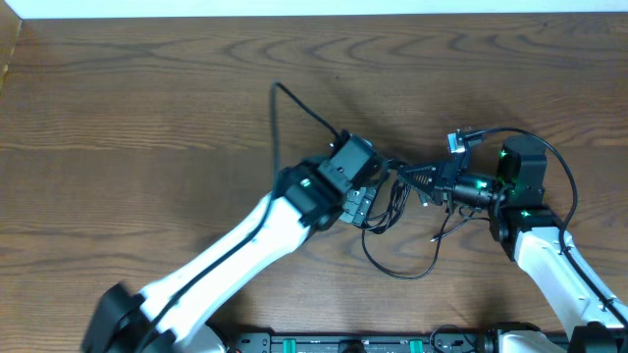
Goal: Untangle cables
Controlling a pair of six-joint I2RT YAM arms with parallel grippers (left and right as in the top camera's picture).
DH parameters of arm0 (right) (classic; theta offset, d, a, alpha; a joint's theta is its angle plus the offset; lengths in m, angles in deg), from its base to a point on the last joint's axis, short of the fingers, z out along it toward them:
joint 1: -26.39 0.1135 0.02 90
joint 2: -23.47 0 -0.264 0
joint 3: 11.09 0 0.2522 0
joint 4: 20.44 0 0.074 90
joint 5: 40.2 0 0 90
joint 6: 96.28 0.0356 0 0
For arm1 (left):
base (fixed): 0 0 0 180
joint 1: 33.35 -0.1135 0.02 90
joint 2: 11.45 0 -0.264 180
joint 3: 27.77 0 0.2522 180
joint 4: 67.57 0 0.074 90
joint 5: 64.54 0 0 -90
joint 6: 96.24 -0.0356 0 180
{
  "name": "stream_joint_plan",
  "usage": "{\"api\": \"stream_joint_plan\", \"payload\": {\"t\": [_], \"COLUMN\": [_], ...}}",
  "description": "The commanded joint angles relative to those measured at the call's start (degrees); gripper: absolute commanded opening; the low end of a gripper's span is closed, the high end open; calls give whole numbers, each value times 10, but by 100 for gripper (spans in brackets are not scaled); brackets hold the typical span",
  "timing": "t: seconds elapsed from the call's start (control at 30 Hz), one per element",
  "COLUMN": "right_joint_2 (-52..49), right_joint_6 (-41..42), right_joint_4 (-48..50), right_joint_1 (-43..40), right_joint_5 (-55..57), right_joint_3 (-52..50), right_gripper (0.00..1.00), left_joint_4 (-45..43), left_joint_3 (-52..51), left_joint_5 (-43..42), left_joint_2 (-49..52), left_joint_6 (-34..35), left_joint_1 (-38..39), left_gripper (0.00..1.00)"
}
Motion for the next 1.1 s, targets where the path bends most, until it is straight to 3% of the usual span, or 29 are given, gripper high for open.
{"api": "stream_joint_plan", "payload": {"t": [0.0,0.07,0.2,0.27,0.43,0.53,0.8,1.07], "right_joint_2": [4,4,4,4,3,4,4,4], "right_joint_6": [23,40,58,85,163,236,335,414], "right_joint_4": [3,4,7,-2,-10,-16,-30,-127], "right_joint_1": [-7,-9,-20,-25,-53,-64,-68,-68], "right_joint_5": [-17,-31,-59,-72,-127,-154,-173,-180], "right_joint_3": [2,2,2,2,2,2,2,2], "right_gripper": [2,1,1,1,1,1,1,1], "left_joint_4": [2,6,23,23,24,30,32,32], "left_joint_3": [-1,-2,-2,-2,-2,-2,-2,-2], "left_joint_5": [3,-12,-13,-12,-13,-12,-18,-90], "left_joint_2": [-49,-48,-43,-43,-43,-40,-40,-40], "left_joint_6": [26,78,248,241,131,133,291,436], "left_joint_1": [0,0,0,0,5,5,5,5], "left_gripper": [92,93,98,98,98,98,98,97]}}
